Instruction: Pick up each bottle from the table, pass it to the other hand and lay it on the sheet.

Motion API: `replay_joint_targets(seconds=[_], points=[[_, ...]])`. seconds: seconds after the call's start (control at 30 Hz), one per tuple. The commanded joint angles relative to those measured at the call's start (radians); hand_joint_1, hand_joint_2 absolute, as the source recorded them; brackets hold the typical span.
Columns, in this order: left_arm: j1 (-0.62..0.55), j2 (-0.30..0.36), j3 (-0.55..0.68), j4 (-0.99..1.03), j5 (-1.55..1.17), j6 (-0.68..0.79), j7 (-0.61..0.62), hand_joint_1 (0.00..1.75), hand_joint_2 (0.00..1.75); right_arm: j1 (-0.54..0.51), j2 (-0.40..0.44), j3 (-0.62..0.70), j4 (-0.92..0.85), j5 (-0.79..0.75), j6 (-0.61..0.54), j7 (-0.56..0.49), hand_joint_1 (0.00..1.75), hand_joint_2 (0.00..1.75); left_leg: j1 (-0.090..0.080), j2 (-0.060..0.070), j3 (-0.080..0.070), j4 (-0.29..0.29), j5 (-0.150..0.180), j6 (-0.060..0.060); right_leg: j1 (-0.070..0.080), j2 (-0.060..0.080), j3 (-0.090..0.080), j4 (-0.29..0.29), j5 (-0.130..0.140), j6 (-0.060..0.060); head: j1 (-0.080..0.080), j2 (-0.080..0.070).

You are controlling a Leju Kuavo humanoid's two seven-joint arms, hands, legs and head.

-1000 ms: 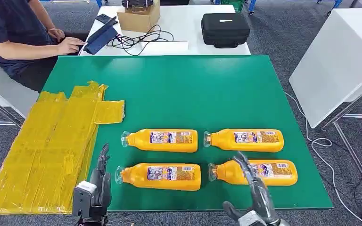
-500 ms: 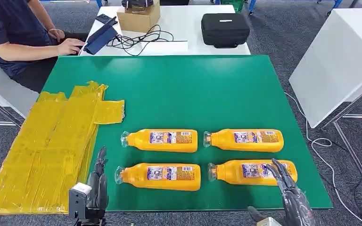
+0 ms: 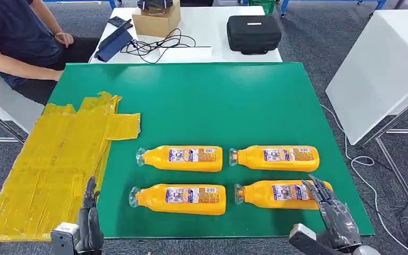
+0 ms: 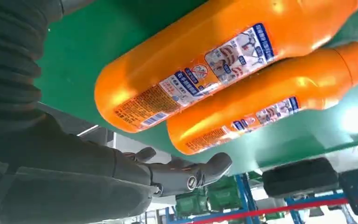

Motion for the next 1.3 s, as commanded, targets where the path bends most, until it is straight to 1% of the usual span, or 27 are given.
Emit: replay_joint_targets(seconds=[0.03, 0.07, 0.13, 0.17, 0.27, 0.3, 0.37, 0.4, 0.5, 0.63, 0.7, 0.77, 0.87, 0.9, 0.93, 0.97, 1.03, 1.07, 1.1, 1.13, 1.17, 1.2, 1.23, 1.27, 1.3], points=[[0.013, -0.014, 0.046, -0.007, 0.008, -0.010, 0.002, 0.00, 0.00, -0.249, -0.099, 0.121, 0.332, -0.005, 0.011, 0.008, 0.00, 1.75, 0.000, 0.009, 0.006, -0.002, -0.002, 0.000, 0.000, 0.007, 0.004, -0.003, 0.001, 0.002, 0.000, 0.000], [0.015, -0.014, 0.043, -0.009, 0.010, -0.009, 0.002, 0.00, 0.00, -0.270, -0.093, 0.130, 0.348, 0.000, 0.016, 0.011, 0.00, 1.75, 0.000, 0.009, 0.004, -0.002, -0.001, 0.000, 0.000, 0.008, 0.002, -0.003, 0.002, 0.002, 0.000, 0.000], [0.018, -0.014, 0.034, -0.011, 0.012, -0.010, 0.002, 0.00, 0.00, -0.293, -0.076, 0.136, 0.366, 0.010, 0.022, 0.024, 0.00, 1.75, 0.000, 0.010, 0.006, -0.002, -0.002, 0.000, 0.000, 0.008, 0.004, -0.003, 0.002, 0.002, 0.000, 0.000], [0.018, -0.014, 0.034, -0.011, 0.012, -0.010, 0.002, 0.00, 0.00, -0.293, -0.076, 0.136, 0.366, 0.010, 0.022, 0.024, 0.00, 1.75, 0.000, 0.007, 0.004, -0.002, -0.001, 0.000, 0.000, 0.005, 0.003, -0.002, 0.001, 0.002, 0.000, 0.000], [0.014, -0.014, 0.028, -0.009, 0.013, -0.014, 0.003, 0.00, 0.00, -0.261, -0.083, 0.121, 0.343, 0.013, 0.019, 0.030, 0.00, 1.75, 0.000, 0.004, 0.005, -0.001, -0.001, 0.000, 0.000, 0.002, 0.004, -0.002, 0.000, 0.002, 0.000, 0.000], [0.006, -0.014, 0.034, 0.002, 0.012, -0.017, 0.002, 0.00, 0.00, -0.235, -0.085, 0.101, 0.314, 0.006, 0.023, 0.035, 0.00, 1.75, 0.000, 0.001, 0.003, -0.001, 0.000, 0.000, 0.000, 0.000, 0.002, -0.002, 0.000, 0.001, 0.000, 0.000], [-0.004, -0.014, 0.041, 0.015, 0.014, -0.023, 0.003, 0.00, 0.00, -0.210, -0.097, 0.082, 0.293, 0.008, 0.027, 0.037, 0.00, 1.75, 0.000, 0.000, 0.005, -0.001, -0.002, 0.000, 0.000, -0.001, 0.005, -0.002, -0.002, 0.002, 0.000, 0.000], [-0.006, -0.014, 0.042, 0.017, 0.014, -0.024, 0.003, 0.00, 0.00, -0.206, -0.100, 0.076, 0.291, 0.008, 0.028, 0.036, 0.00, 1.75, -0.001, -0.001, 0.003, -0.001, -0.001, 0.000, -0.001, -0.002, 0.003, -0.001, -0.001, 0.001, 0.000, 0.000], [-0.007, -0.014, 0.044, 0.019, 0.014, -0.025, 0.003, 0.00, 0.00, -0.204, -0.100, 0.070, 0.288, 0.008, 0.032, 0.034, 0.00, 1.75, -0.001, 0.000, 0.006, -0.001, -0.002, 0.000, -0.001, -0.002, 0.006, -0.002, -0.002, 0.002, 0.000, 0.000], [-0.006, -0.014, 0.044, 0.018, 0.014, -0.027, 0.003, 0.00, 0.00, -0.210, -0.096, 0.070, 0.291, 0.010, 0.037, 0.034, 0.00, 1.75, -0.001, 0.002, 0.005, -0.001, -0.002, 0.000, -0.001, 0.000, 0.004, -0.002, -0.001, 0.002, 0.000, 0.000], [-0.016, -0.014, 0.048, 0.033, 0.014, -0.037, 0.003, 0.00, 0.00, -0.197, -0.123, 0.054, 0.288, 0.007, 0.045, 0.034, 0.00, 1.75, -0.001, 0.001, 0.003, -0.001, -0.001, 0.000, -0.001, 0.000, 0.002, -0.001, 0.000, 0.002, 0.000, 0.000], [-0.026, -0.014, 0.053, 0.047, 0.018, -0.047, 0.000, 0.00, 0.00, -0.184, -0.130, 0.033, 0.283, 0.002, 0.064, 0.026, 0.00, 1.75, -0.001, 0.000, 0.002, -0.001, -0.001, 0.000, -0.001, -0.002, 0.002, -0.001, -0.001, 0.002, 0.000, 0.000], [-0.037, -0.014, 0.047, 0.058, 0.019, -0.057, -0.005, 0.00, 0.00, -0.182, -0.094, 0.020, 0.273, 0.035, 0.104, 0.030, 0.00, 1.75, -0.001, -0.001, 0.003, -0.001, -0.001, 0.000, -0.001, -0.003, 0.003, -0.002, -0.001, 0.002, 0.000, 0.000], [-0.039, -0.014, 0.044, 0.057, 0.021, -0.058, -0.004, 0.00, 0.00, -0.171, -0.085, 0.013, 0.258, 0.051, 0.122, 0.035, 0.00, 1.75, -0.001, -0.001, 0.004, -0.001, -0.001, 0.000, -0.001, -0.002, 0.003, -0.002, -0.001, 0.002, 0.001, 0.000], [-0.042, -0.014, 0.041, 0.052, 0.024, -0.056, 0.000, 0.00, 0.00, -0.147, -0.089, 0.003, 0.238, 0.060, 0.140, 0.043, 0.00, 1.75, -0.001, 0.000, 0.005, -0.001, -0.001, 0.000, -0.001, -0.002, 0.004, -0.002, -0.001, 0.002, 0.000, 0.000], [-0.043, -0.014, 0.042, 0.048, 0.027, -0.055, 0.004, 0.00, 0.00, -0.127, -0.099, -0.008, 0.227, 0.063, 0.147, 0.045, 0.00, 1.75, -0.001, 0.000, 0.003, -0.001, -0.001, 0.000, -0.001, -0.001, 0.002, -0.002, -0.001, 0.001, 0.000, 0.000], [-0.042, -0.014, 0.049, 0.038, 0.036, -0.056, 0.013, 0.00, 0.00, -0.072, -0.133, -0.039, 0.209, 0.068, 0.188, 0.048, 0.00, 1.75, -0.001, -0.002, 0.005, -0.001, -0.002, -0.001, -0.001, -0.004, 0.006, -0.002, -0.003, 0.002, 0.000, 0.000], [-0.040, -0.014, 0.053, 0.034, 0.039, -0.058, 0.015, 0.00, 0.00, -0.057, -0.142, -0.052, 0.214, 0.069, 0.200, 0.045, 0.00, 1.75, -0.001, -0.005, 0.003, 0.000, -0.001, 0.000, -0.001, -0.007, 0.004, -0.001, -0.002, 0.002, 0.000, 0.000], [-0.037, -0.014, 0.057, 0.030, 0.043, -0.062, 0.016, 0.00, 0.00, -0.046, -0.140, -0.066, 0.224, 0.070, 0.211, 0.034, 0.19, 1.75, -0.001, -0.006, 0.005, 0.000, -0.002, 0.000, -0.001, -0.008, 0.006, -0.002, -0.003, 0.002, 0.000, 0.000], [-0.036, -0.014, 0.057, 0.030, 0.043, -0.063, 0.016, 0.00, 0.00, -0.044, -0.140, -0.066, 0.226, 0.071, 0.211, 0.031, 0.19, 1.75, -0.001, -0.005, 0.003, -0.001, -0.001, 0.000, -0.001, -0.006, 0.003, -0.002, -0.002, 0.001, 0.000, 0.000], [-0.036, -0.014, 0.057, 0.030, 0.043, -0.063, 0.016, 0.00, 0.00, -0.044, -0.140, -0.066, 0.226, 0.071, 0.211, 0.031, 0.19, 1.75, -0.001, -0.006, 0.005, -0.001, -0.002, 0.000, -0.001, -0.007, 0.006, -0.002, -0.003, 0.002, 0.000, 0.000], [-0.035, -0.014, 0.057, 0.029, 0.044, -0.065, 0.016, 0.00, 0.00, -0.047, -0.136, -0.066, 0.232, 0.074, 0.209, 0.027, 0.19, 1.75, -0.001, -0.004, 0.004, -0.001, -0.001, 0.000, -0.001, -0.004, 0.003, -0.002, -0.001, 0.001, 0.000, 0.000], [-0.035, -0.014, 0.057, 0.030, 0.044, -0.066, 0.017, 0.00, 0.00, -0.051, -0.132, -0.064, 0.235, 0.074, 0.210, 0.027, 1.68, 1.75, 0.000, -0.003, 0.005, -0.001, -0.001, 0.000, -0.001, -0.004, 0.005, -0.003, -0.002, 0.002, 0.000, 0.000], [-0.034, -0.014, 0.056, 0.029, 0.046, -0.069, 0.017, 0.00, 0.00, -0.049, -0.135, -0.061, 0.243, 0.081, 0.221, 0.028, 1.75, 1.75, 0.000, -0.002, 0.004, -0.001, -0.001, 0.000, -0.001, -0.002, 0.003, -0.002, -0.001, 0.001, 0.000, 0.000], [-0.032, -0.014, 0.056, 0.029, 0.049, -0.072, 0.017, 0.00, 0.00, -0.043, -0.127, -0.065, 0.250, 0.089, 0.230, 0.028, 1.75, 1.75, -0.001, -0.001, 0.004, -0.001, -0.002, 0.000, -0.001, -0.003, 0.004, -0.002, -0.001, 0.002, 0.000, 0.000]])
